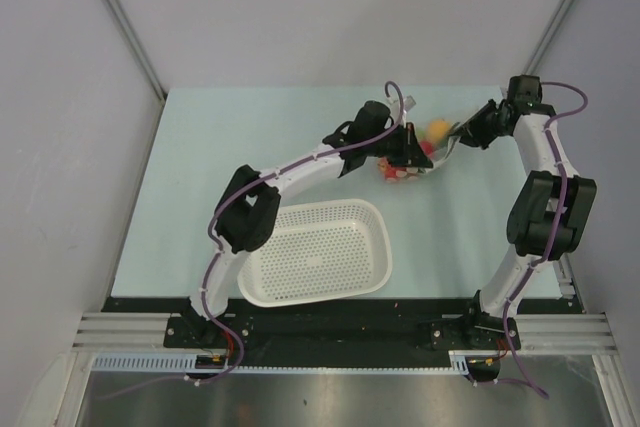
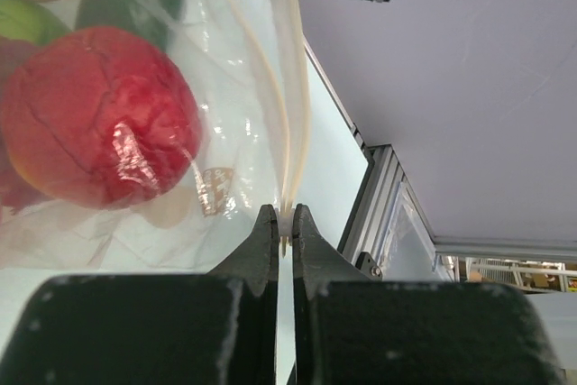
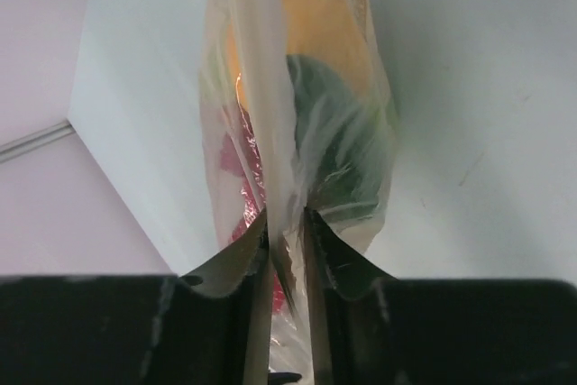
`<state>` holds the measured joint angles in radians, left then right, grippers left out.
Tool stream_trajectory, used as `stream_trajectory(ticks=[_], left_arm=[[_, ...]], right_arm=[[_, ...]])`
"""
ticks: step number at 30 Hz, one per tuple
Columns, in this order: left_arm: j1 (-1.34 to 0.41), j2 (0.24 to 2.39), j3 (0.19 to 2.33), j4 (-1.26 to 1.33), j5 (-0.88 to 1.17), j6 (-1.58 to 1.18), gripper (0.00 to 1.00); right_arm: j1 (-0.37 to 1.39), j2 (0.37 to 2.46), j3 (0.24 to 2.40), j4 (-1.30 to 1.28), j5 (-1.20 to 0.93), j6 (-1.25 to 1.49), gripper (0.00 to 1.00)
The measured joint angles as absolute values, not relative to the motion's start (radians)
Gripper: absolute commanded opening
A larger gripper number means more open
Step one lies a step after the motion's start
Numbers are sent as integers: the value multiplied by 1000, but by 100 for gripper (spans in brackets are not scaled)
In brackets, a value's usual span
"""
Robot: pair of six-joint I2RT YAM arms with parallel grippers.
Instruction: Open the zip-top bag and remove the fake food
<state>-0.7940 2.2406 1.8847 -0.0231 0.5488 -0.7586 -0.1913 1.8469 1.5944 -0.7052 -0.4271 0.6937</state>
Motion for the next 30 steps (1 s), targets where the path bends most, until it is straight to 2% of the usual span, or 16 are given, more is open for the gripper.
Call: stream_trajectory(ticks=[10, 12, 13, 15, 16, 19, 20, 21, 25, 27, 29, 30], left_arm=[[-837, 2241, 1904, -25, 517, -759, 0], [-843, 2241, 1910, -25, 515, -759, 0], [-845, 2241, 1912, -25, 515, -759, 0], [-847, 2241, 1913, -26, 515, -759, 0], [-848, 2241, 1913, -26, 515, -759, 0], [-849, 2241, 1913, -26, 515, -759, 0], [-849, 2241, 1913, -26, 515, -759, 0], [-849, 2241, 1913, -26, 515, -760, 0], [-848, 2241, 1913, -26, 516, -760, 0], [-846, 2241, 1913, -26, 516, -761, 0], [-846, 2241, 1913, -25, 517, -763, 0], [-845, 2241, 1913, -25, 519, -765, 0]], right_arm=[[-165, 1847, 1583, -630, -513, 707, 20], [-166, 1847, 1578, -627, -522, 708, 26], [-168, 1846, 1576, -626, -528, 708, 43], [-173, 1844, 1574, -623, -540, 709, 53], [-178, 1842, 1574, -622, -545, 697, 53], [-193, 1828, 1573, -625, -550, 670, 49], [-200, 1822, 1573, -628, -550, 659, 45], [-208, 1815, 1573, -632, -550, 649, 34], [-238, 1792, 1572, -646, -550, 620, 30], [-249, 1783, 1568, -650, -549, 609, 25], [-255, 1781, 1568, -654, -550, 601, 17], [-255, 1781, 1567, -654, -551, 596, 7]])
